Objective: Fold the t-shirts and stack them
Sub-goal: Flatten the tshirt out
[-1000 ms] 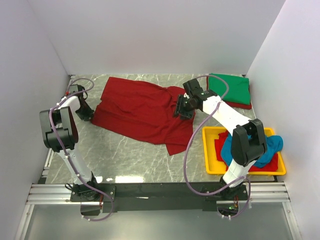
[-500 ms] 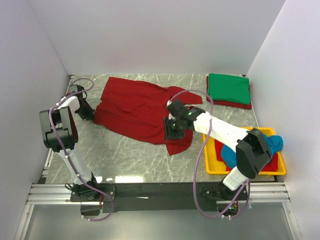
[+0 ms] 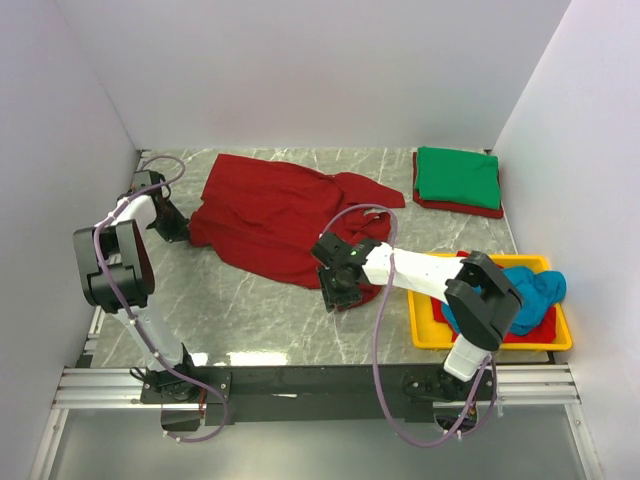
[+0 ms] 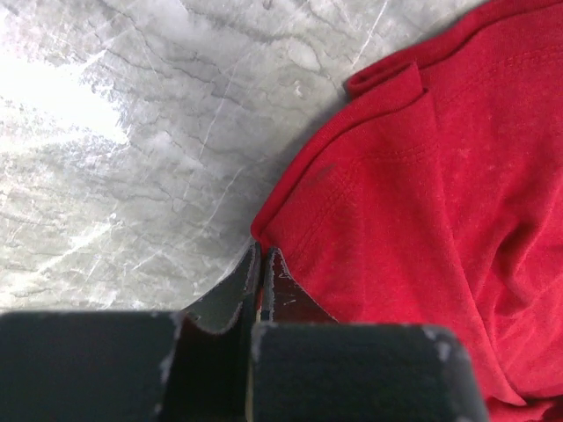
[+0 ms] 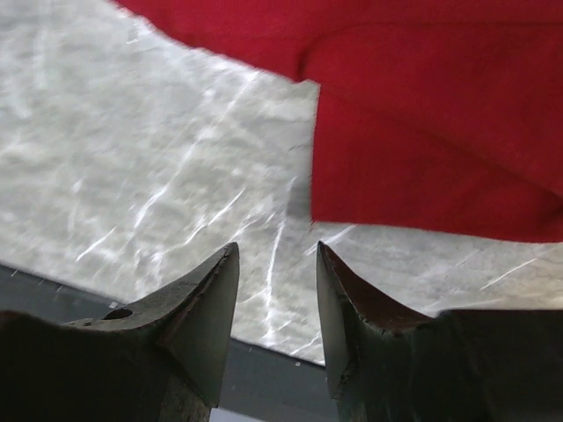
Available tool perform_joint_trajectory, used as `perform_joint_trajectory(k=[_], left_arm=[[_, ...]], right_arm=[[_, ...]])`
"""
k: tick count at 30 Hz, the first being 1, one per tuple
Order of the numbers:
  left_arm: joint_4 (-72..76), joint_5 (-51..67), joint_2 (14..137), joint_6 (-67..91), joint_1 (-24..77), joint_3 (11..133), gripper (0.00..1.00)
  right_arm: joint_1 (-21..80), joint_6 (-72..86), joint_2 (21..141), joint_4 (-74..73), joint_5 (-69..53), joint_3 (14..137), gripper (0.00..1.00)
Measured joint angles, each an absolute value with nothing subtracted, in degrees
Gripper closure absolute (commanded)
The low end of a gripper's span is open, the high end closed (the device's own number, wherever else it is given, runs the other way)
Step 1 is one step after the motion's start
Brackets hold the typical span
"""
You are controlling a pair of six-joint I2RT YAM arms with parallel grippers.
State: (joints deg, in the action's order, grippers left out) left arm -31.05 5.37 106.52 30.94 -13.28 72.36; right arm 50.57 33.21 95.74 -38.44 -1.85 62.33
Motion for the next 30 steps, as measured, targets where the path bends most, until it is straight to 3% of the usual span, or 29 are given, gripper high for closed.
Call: perform_joint_trajectory(k=[17, 30], left_arm=[[-31.3, 5.8, 104.3, 30.9, -13.3, 71.5, 0.99], [-31.9, 6.2, 104.3, 30.9, -13.9, 71.5, 0.99]], right_arm=[[50.8, 34.0, 101.1, -37.6, 4.4, 62.5, 0.54], [50.7, 34.1, 100.6, -37.3, 5.8, 61.6, 0.99]])
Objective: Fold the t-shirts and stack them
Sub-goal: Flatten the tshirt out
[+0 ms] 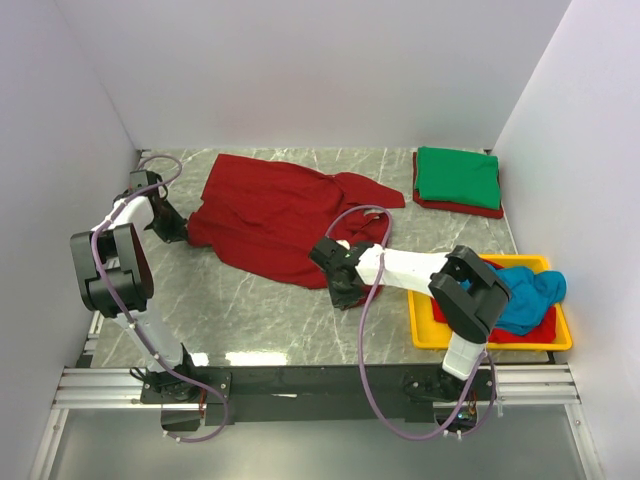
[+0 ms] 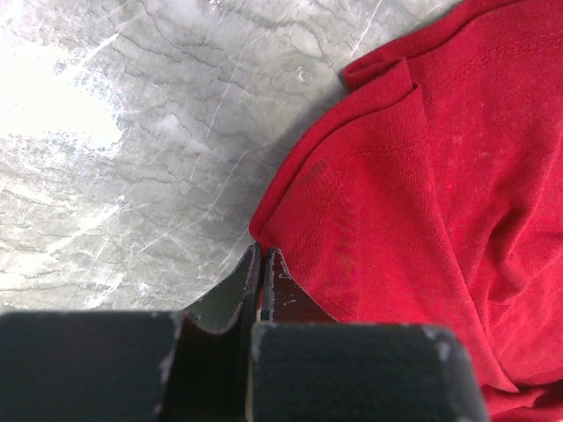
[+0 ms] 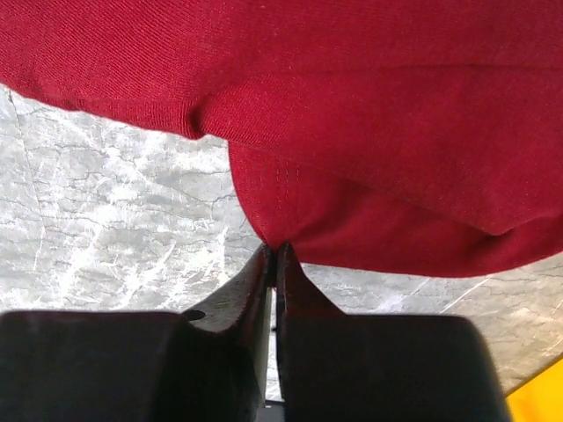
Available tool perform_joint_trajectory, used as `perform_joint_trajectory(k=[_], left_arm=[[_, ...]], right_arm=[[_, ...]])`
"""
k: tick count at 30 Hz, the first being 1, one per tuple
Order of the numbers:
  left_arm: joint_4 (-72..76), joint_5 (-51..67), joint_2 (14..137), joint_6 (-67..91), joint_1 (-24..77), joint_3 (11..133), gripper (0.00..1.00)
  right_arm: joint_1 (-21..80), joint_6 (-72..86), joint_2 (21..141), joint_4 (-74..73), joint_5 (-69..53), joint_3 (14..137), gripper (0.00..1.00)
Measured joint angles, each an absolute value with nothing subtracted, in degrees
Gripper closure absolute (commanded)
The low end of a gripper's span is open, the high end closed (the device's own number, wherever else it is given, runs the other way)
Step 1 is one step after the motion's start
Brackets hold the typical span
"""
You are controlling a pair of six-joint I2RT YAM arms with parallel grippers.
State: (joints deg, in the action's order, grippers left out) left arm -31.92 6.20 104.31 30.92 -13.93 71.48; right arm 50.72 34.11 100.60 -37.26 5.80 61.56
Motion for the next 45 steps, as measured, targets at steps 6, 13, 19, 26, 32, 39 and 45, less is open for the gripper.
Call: perform_joint_trajectory(k=[6, 13, 19, 26, 32, 39, 45], left_arm=[[-32.1, 6.4, 104.3, 31.1, -14.0, 71.6, 0.99], [-32.8, 6.9, 102.4, 32.8, -14.8, 72.5, 0.99], [-34.2, 7.8, 97.9, 35.6, -17.0, 74.2, 0.99], [-35.6, 8.2, 91.3, 37.4, -18.4, 75.2, 0.99], [-38.9, 8.1, 85.2, 38.2, -19.4, 76.0, 0.99], [-44.2, 5.6, 78.0, 38.3, -20.5, 82.1, 1.00], [-46.3, 4.9, 75.5, 38.5, -20.6, 96.9, 1.00]], right_arm=[[49.8, 34.5, 98.8, -40.1, 6.7, 61.4, 1.00], [43.9, 32.6, 87.6, -47.5, 9.6, 63.6, 1.00], [40.6, 30.2, 80.2, -53.8, 12.7, 66.8, 1.00], [39.7, 29.7, 73.3, -61.8, 14.8, 71.6, 1.00], [39.6, 30.0, 67.4, -67.4, 17.1, 78.4, 1.00], [39.5, 30.6, 65.7, -73.8, 21.9, 96.1, 1.00], [39.3, 26.9, 67.9, -73.9, 28.8, 117.4, 1.00]])
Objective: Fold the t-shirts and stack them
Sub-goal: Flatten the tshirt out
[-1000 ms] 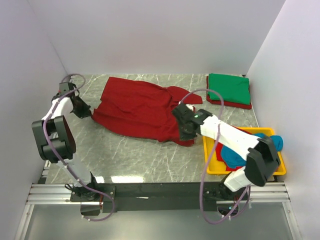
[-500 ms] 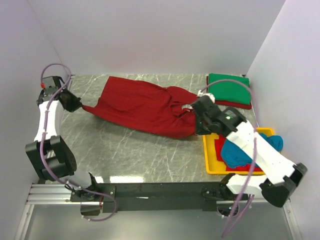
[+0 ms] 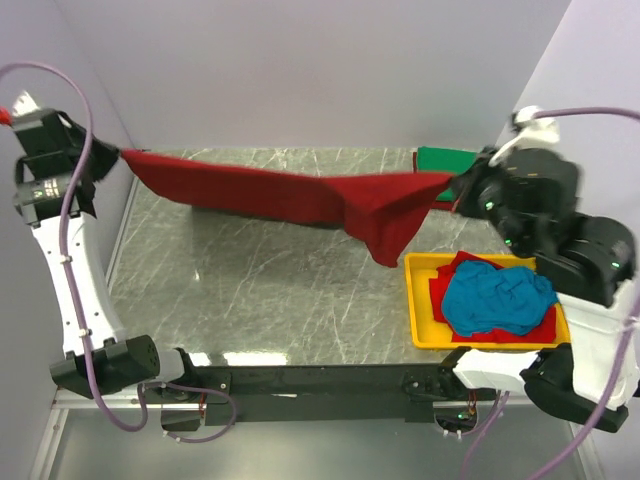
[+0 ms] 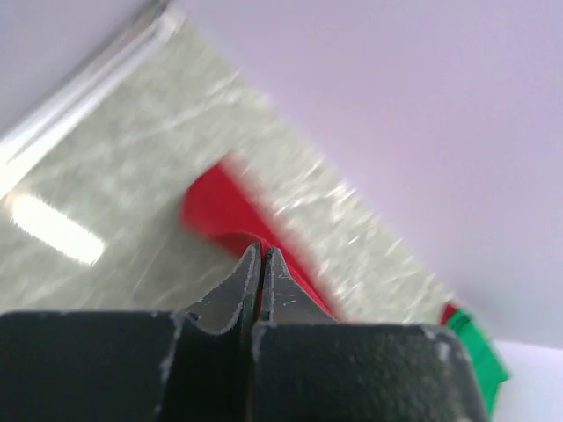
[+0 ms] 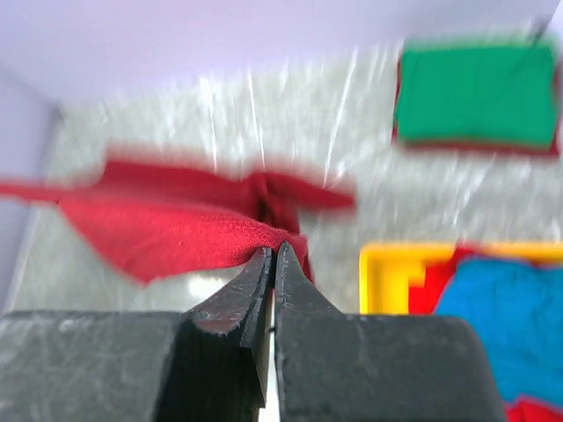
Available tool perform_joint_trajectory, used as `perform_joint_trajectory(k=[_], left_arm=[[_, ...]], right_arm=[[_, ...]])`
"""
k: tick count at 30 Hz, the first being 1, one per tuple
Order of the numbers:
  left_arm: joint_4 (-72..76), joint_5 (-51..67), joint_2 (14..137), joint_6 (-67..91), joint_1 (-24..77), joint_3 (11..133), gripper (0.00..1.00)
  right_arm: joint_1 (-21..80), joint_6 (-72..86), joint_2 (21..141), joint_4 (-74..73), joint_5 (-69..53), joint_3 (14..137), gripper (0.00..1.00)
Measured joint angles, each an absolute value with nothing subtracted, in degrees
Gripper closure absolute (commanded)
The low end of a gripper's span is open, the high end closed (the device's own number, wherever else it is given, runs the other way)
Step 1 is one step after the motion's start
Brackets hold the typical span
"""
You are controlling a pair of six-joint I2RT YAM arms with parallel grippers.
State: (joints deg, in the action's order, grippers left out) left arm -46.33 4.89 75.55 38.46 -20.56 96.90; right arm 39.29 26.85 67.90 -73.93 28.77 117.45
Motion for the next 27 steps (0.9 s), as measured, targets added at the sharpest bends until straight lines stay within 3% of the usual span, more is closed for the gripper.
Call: perform_joint_trajectory(k=[7, 20, 27], left_arm=[[-45.9, 7.7, 77.1, 40.7, -20.5, 109.7, 1.00], [-45.5, 7.9, 73.4, 44.6, -20.1, 119.7, 0.99], [-38.6, 10.7, 79.9, 45.8, -15.5, 118.8, 0.99]], right_arm=[[38.0, 17.3, 70.2, -62.9, 35.2, 124.3, 1.00], [37.9, 1.5, 66.9, -38.7, 36.3, 120.5, 1.00], [26.8, 1.6, 75.0, -32.0, 27.9, 123.9, 1.00]])
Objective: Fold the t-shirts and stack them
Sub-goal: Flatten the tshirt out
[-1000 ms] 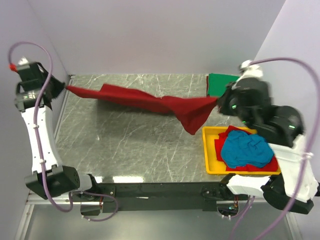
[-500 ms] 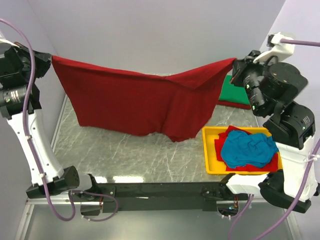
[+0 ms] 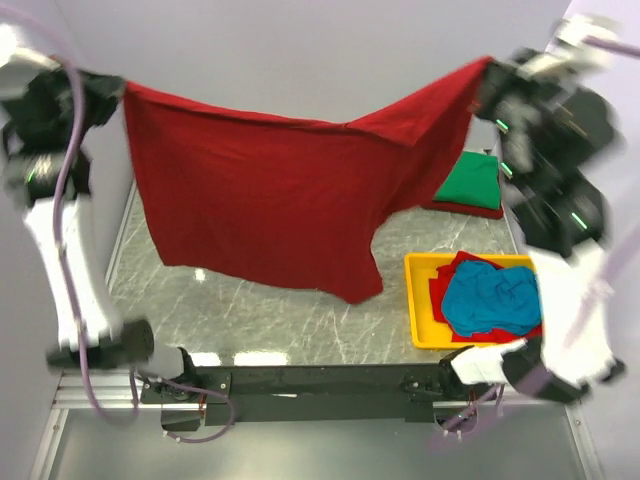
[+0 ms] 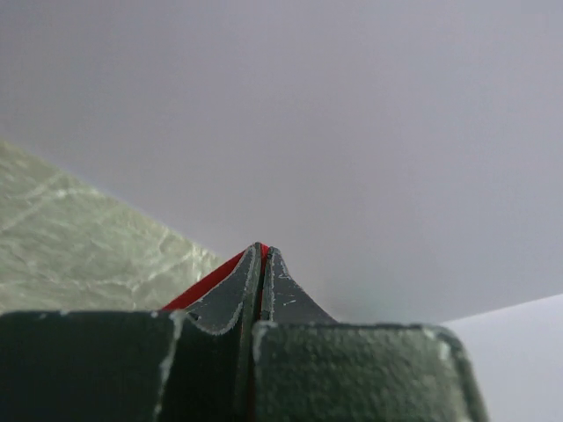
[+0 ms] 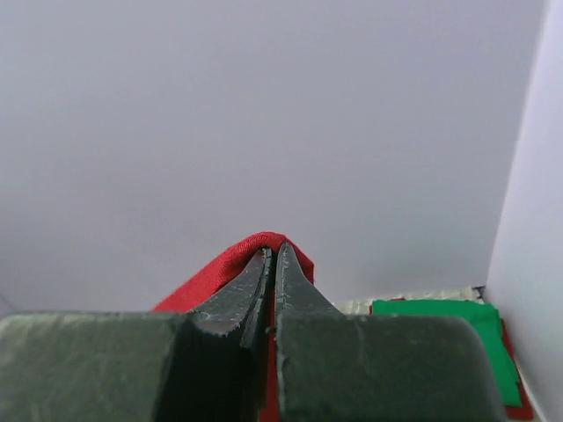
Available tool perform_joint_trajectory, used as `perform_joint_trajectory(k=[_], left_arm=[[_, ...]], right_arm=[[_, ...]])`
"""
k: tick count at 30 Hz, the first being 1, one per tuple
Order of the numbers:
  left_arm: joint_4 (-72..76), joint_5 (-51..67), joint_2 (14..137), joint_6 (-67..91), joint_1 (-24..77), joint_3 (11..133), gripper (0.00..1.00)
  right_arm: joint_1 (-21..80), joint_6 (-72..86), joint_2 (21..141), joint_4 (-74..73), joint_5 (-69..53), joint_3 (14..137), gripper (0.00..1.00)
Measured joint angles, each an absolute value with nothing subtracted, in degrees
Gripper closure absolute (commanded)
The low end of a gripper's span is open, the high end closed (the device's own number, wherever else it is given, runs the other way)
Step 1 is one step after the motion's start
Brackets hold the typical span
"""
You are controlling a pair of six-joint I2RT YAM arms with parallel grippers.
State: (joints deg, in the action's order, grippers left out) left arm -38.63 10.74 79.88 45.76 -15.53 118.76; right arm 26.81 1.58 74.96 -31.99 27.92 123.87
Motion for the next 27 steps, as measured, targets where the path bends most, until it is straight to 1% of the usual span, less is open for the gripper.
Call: perform_joint_trajectory(k=[3, 7, 9, 12, 14, 17, 22, 27], left_arm=[[-37.9, 11.4, 89.7, 45.8, -12.8, 122.9, 1.00], [-38.5, 12.3, 103.5, 46.0, -11.8, 129.1, 1.00], [-38.9, 12.3, 107.3, 46.1, -11.8, 130.0, 1.00], [-38.8, 12.8, 108.6, 46.4, -12.0, 130.0, 0.99], [-36.8, 13.3, 107.6, 46.4, -12.1, 129.8, 1.00], [-32.9, 13.6, 103.5, 46.4, -12.4, 127.4, 1.00], [-27.6, 12.9, 91.0, 46.7, -14.5, 120.8, 1.00], [-24.2, 9.0, 76.9, 46.8, -15.9, 113.0, 0.99]], right_arm=[[22.2, 3.6, 82.2, -30.9, 22.7, 125.1, 1.00], [18.8, 5.6, 96.4, -31.4, 16.7, 132.0, 1.00], [17.7, 6.5, 102.3, -31.8, 14.3, 134.7, 1.00], [16.7, 7.5, 106.8, -32.5, 12.3, 136.9, 1.00], [16.3, 7.9, 107.0, -32.6, 11.3, 136.9, 1.00], [16.3, 8.1, 104.4, -30.8, 10.8, 136.0, 1.00], [16.4, 8.2, 95.7, -27.8, 9.9, 134.2, 1.00], [18.4, 7.1, 84.8, -23.7, 9.9, 129.8, 1.00]])
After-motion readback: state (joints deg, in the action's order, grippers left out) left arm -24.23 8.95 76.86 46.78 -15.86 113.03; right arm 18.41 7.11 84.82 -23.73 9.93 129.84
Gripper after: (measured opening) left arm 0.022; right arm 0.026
